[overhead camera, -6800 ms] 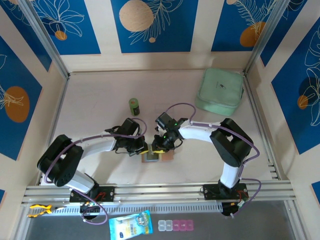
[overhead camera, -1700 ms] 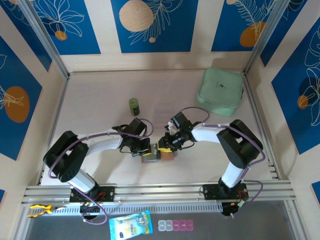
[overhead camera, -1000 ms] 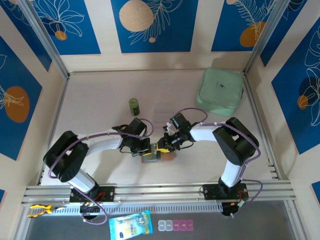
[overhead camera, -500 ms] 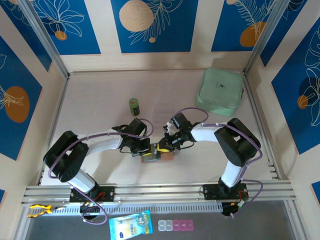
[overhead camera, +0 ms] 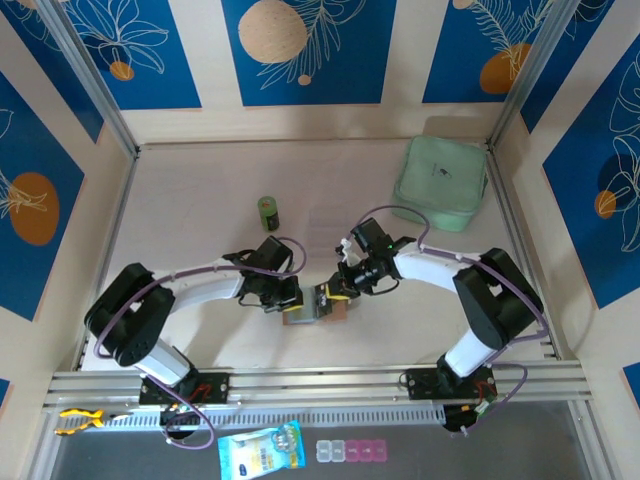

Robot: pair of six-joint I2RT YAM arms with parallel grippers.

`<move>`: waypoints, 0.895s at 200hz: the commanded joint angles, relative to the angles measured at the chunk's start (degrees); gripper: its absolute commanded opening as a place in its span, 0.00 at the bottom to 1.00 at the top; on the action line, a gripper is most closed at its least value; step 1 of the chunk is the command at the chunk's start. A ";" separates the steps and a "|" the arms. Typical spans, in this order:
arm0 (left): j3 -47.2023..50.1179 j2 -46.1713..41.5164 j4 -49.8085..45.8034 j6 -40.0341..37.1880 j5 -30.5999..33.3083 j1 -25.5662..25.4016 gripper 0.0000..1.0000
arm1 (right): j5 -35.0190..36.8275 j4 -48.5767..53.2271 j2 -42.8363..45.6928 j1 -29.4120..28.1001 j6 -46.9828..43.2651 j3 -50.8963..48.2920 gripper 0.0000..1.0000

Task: Take the credit cards out of the card holder

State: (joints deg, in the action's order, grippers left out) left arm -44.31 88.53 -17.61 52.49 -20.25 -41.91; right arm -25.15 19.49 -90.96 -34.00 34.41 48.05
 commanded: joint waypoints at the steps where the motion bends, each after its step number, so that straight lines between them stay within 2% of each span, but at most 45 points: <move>1: -2.05 -2.75 -1.80 -0.38 0.93 0.08 0.14 | 2.88 9.49 3.17 0.76 -9.01 4.18 0.09; 47: -4.99 -5.90 -4.26 -1.90 3.94 1.31 0.17 | 10.83 22.41 4.65 2.56 -26.98 12.57 0.09; 83: -3.86 -10.01 -4.25 -2.21 5.41 5.35 0.20 | 13.78 27.15 5.48 4.29 -44.45 17.50 0.09; 103: -3.50 -11.26 -4.40 -2.46 4.91 7.59 0.20 | 15.79 31.30 2.19 6.06 -51.98 22.94 0.07; 118: -3.49 -11.63 -4.86 -2.67 4.57 8.92 0.20 | 17.59 34.35 -0.57 6.31 -58.23 27.17 0.00; 157: -3.52 -11.77 -4.69 -2.50 3.56 10.71 0.21 | 24.53 37.61 -6.75 5.83 -69.05 36.41 0.00; 179: -3.84 -11.55 -4.65 -2.39 3.20 11.24 0.21 | 26.00 40.54 -11.19 5.78 -73.42 42.93 0.00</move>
State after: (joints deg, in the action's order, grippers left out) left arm -47.81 77.62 -20.93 50.68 -16.25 -31.59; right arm -2.35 54.61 -98.43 -27.88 -29.74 84.79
